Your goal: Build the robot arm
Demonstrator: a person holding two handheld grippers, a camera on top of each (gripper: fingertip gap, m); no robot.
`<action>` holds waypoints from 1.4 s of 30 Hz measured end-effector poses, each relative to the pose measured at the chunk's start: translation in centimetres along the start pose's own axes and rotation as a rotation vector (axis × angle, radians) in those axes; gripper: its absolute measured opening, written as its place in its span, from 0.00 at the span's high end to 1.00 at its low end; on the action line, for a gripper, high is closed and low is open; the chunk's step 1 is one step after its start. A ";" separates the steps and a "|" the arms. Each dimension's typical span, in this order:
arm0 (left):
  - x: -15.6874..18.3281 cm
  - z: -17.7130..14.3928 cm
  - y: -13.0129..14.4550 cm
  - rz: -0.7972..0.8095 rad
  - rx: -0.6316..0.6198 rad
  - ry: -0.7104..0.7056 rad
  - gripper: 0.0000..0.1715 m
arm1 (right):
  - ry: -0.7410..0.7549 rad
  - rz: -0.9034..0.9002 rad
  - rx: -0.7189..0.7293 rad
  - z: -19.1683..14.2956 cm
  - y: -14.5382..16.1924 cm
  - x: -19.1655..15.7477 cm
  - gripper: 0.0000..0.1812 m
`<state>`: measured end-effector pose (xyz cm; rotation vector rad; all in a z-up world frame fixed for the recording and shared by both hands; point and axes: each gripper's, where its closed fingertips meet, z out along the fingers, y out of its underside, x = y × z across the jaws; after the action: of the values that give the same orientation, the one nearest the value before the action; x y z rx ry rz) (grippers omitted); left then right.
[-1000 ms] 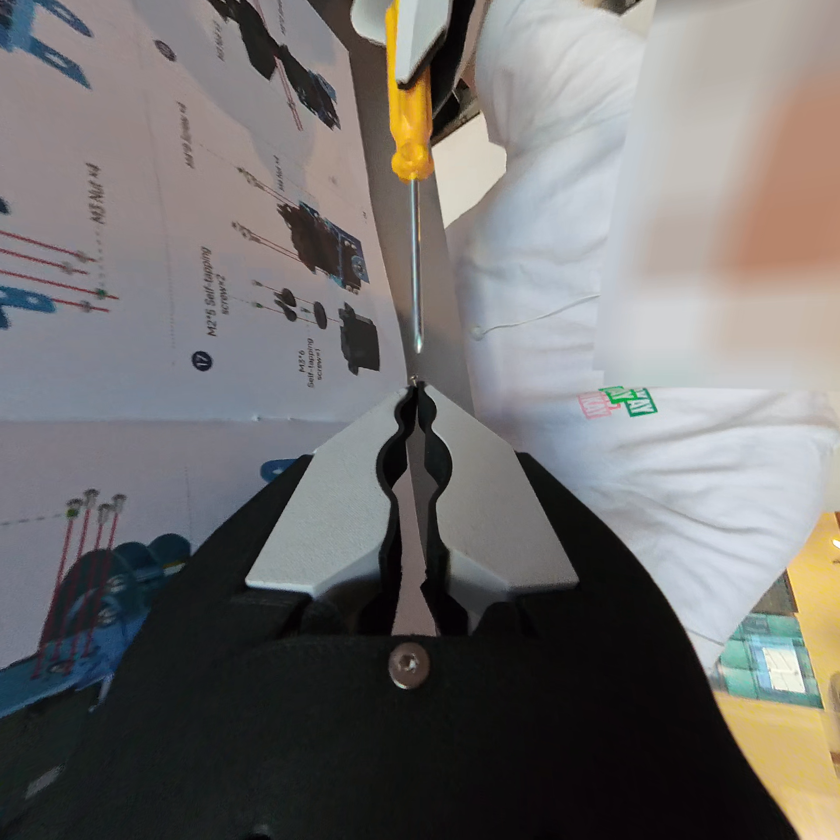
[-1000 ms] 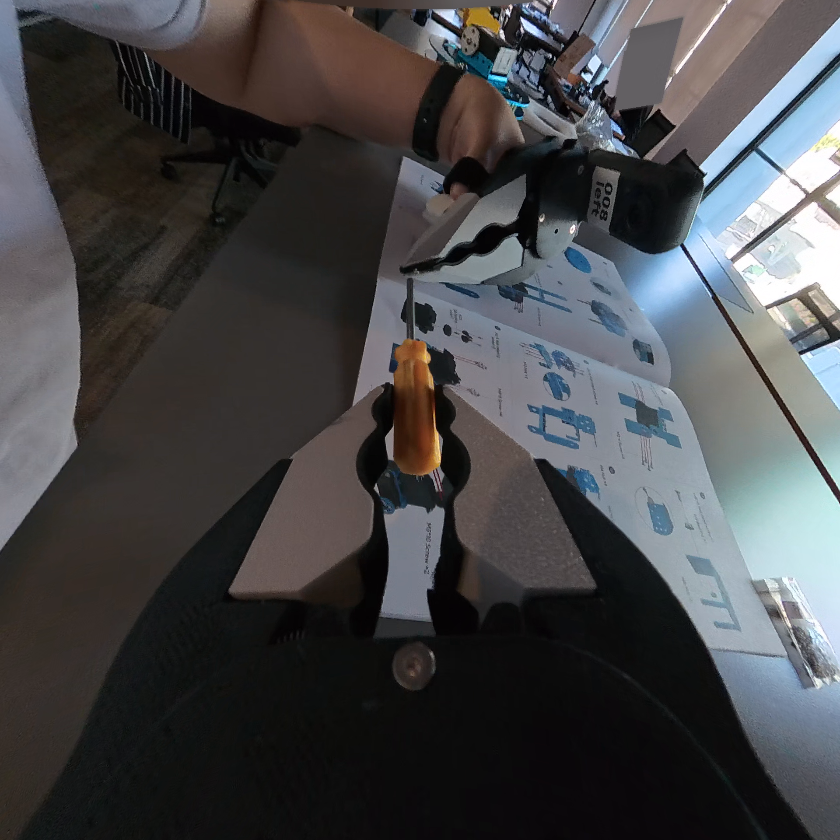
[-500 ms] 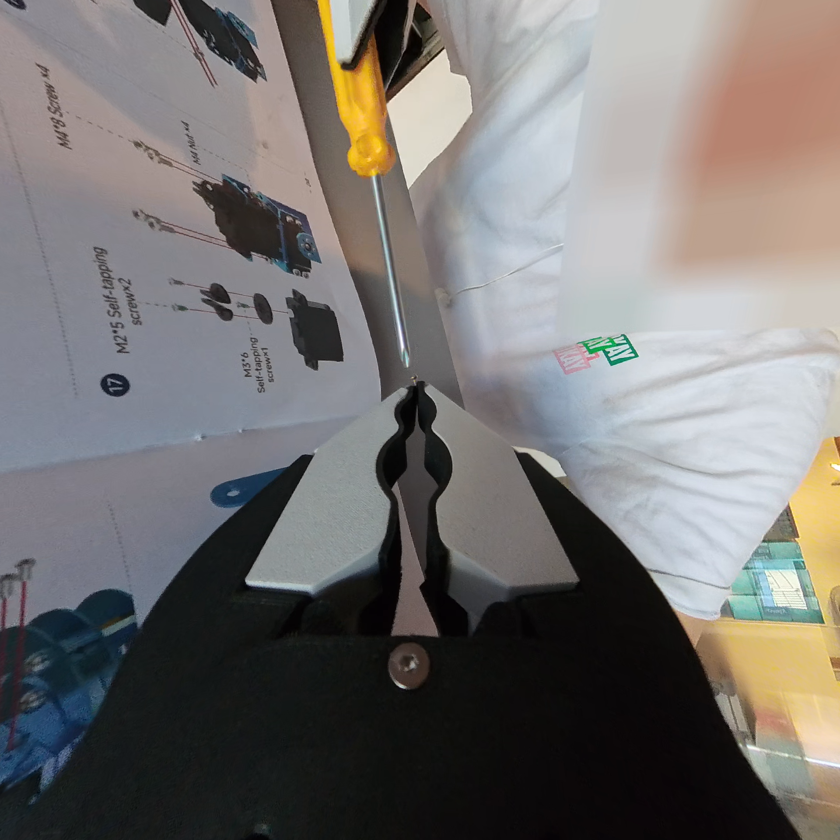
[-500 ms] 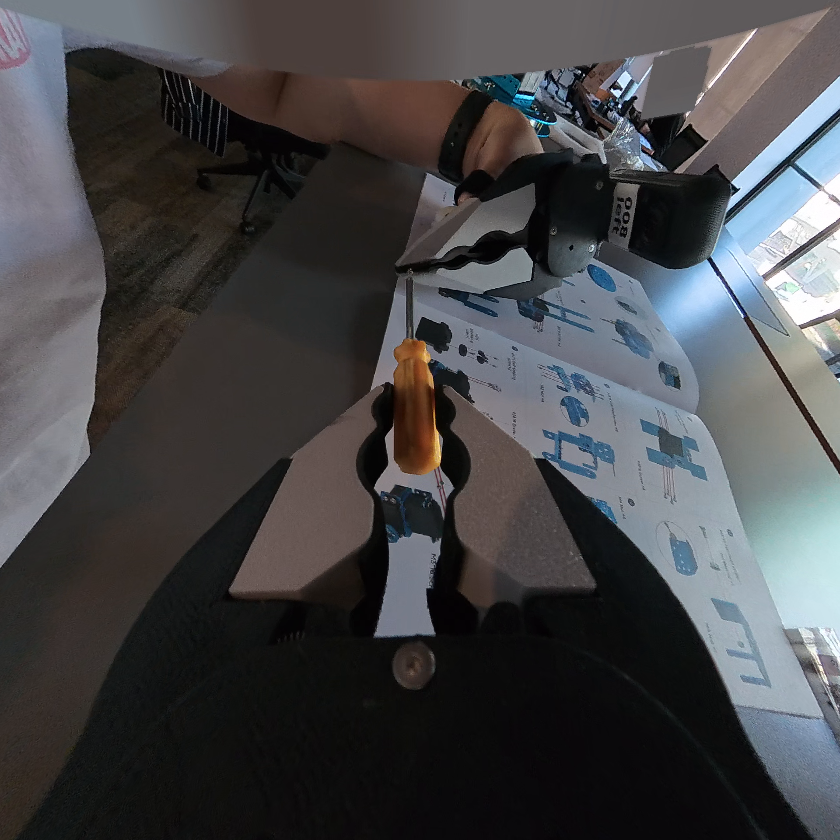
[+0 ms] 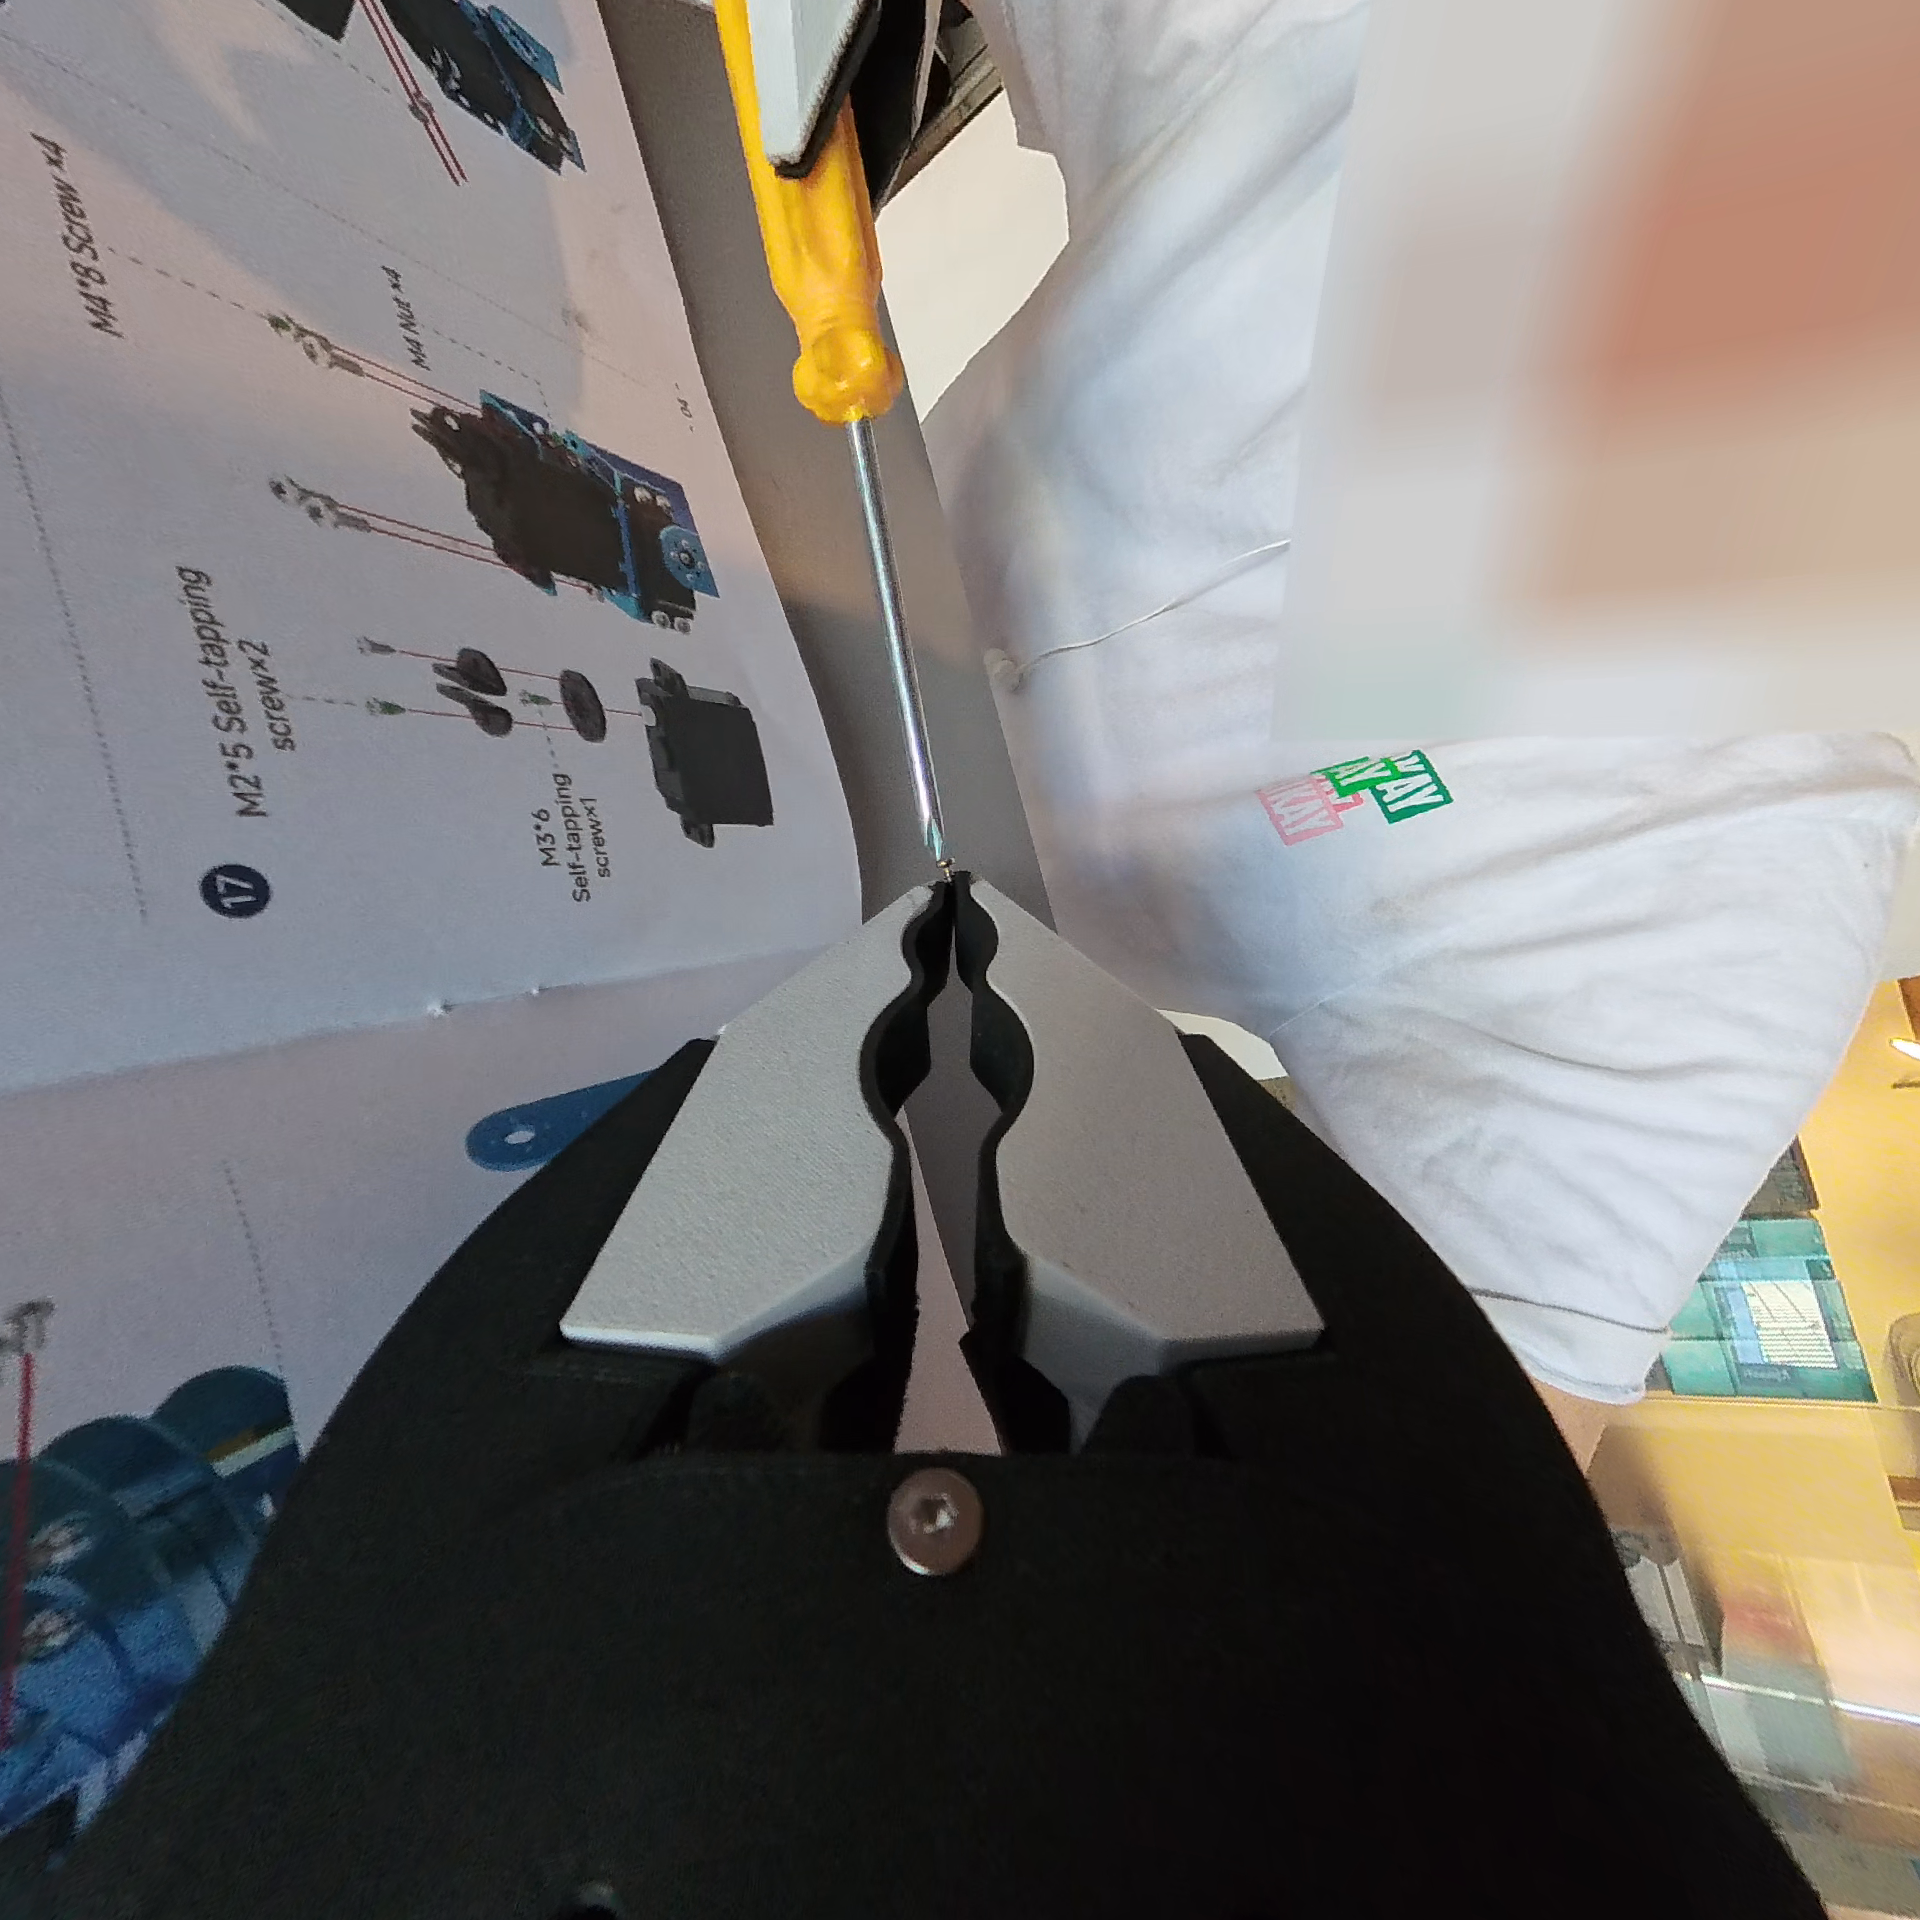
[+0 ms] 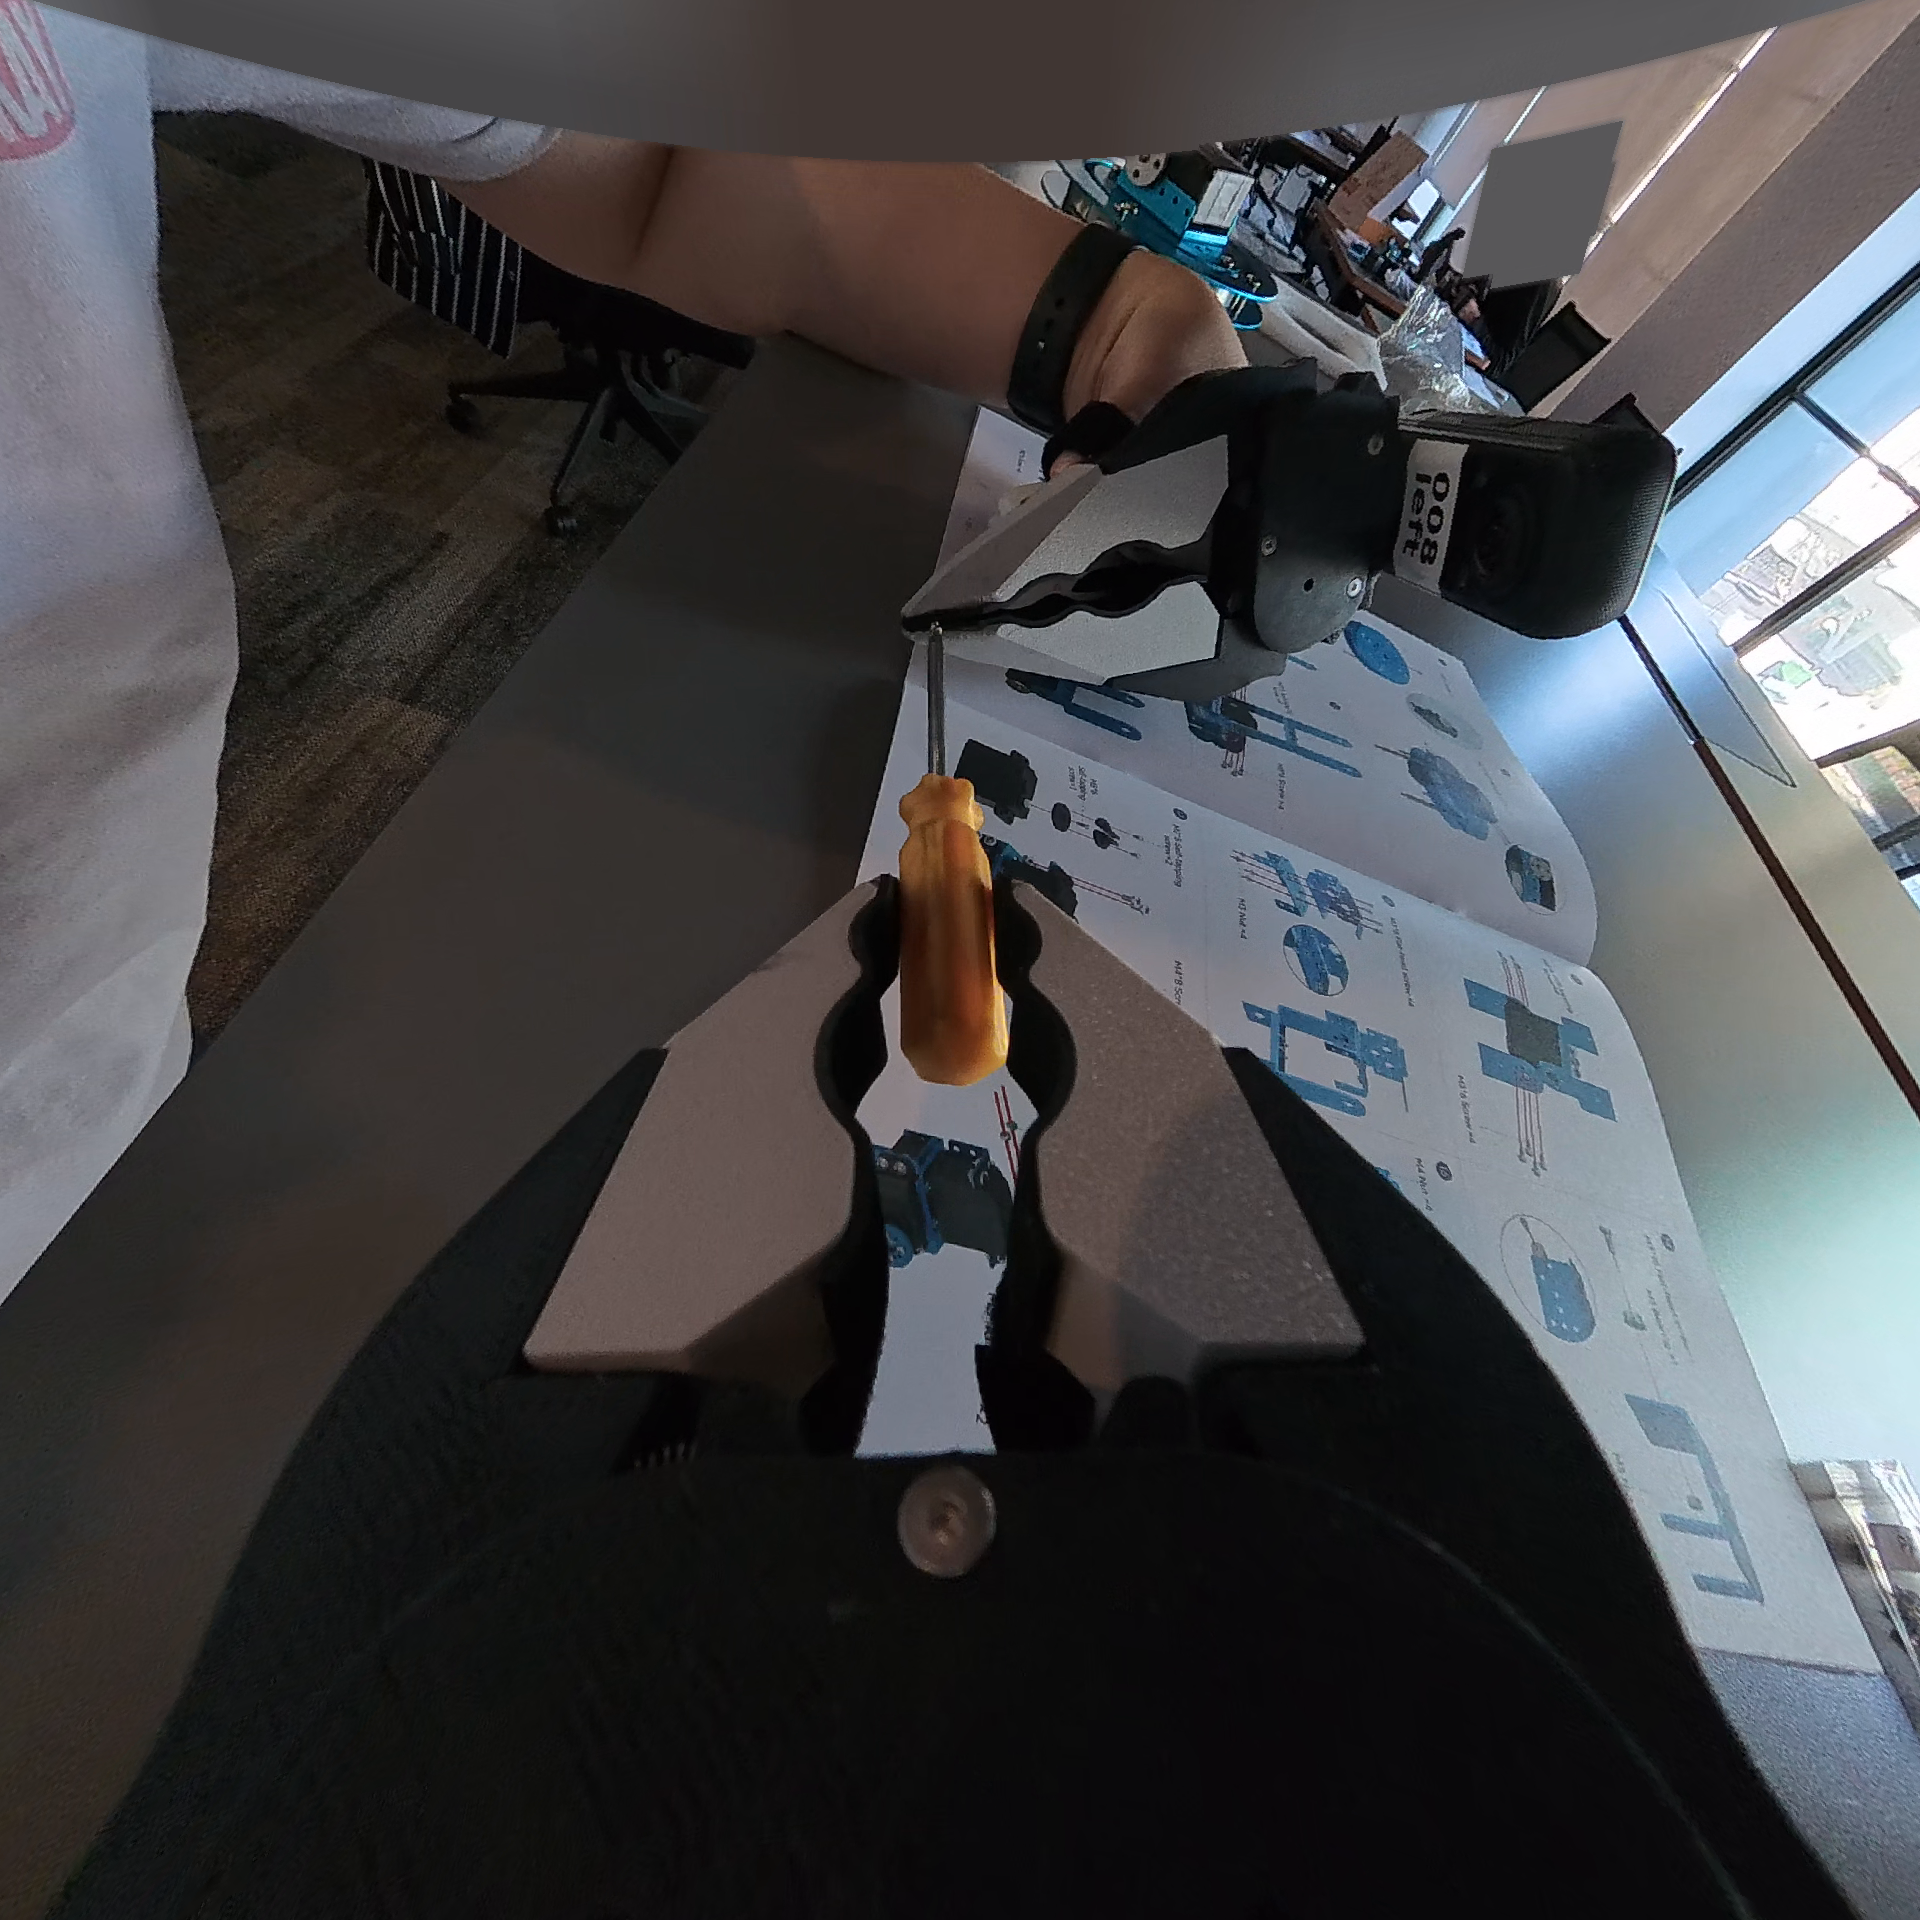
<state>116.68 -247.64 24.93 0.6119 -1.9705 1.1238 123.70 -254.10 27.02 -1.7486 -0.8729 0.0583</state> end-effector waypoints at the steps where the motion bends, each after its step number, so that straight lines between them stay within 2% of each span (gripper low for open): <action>1: 0.0 0.0 0.0 0.000 -0.001 -0.001 1.00 | 0.000 -0.001 0.002 0.0 0.0 0.0 0.91; 16: 0.0 0.0 0.0 0.000 -0.001 0.004 1.00 | 0.005 -0.011 0.006 0.0 -0.2 0.0 0.91; 27: 0.2 0.0 0.1 -0.010 -0.002 0.020 1.00 | 0.082 -0.194 0.019 0.0 -0.5 -0.1 0.91; 35: 0.2 0.0 0.1 -0.008 -0.004 0.021 1.00 | 0.084 -0.207 0.030 -0.1 -0.7 -0.2 0.91; 42: 0.4 0.1 0.3 -0.005 -0.017 0.032 1.00 | 0.110 -0.292 0.021 0.0 -0.7 -0.4 0.91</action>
<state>116.22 -247.60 25.07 0.5859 -1.9480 1.1065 123.03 -254.31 27.47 -1.5730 -1.0330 -0.2186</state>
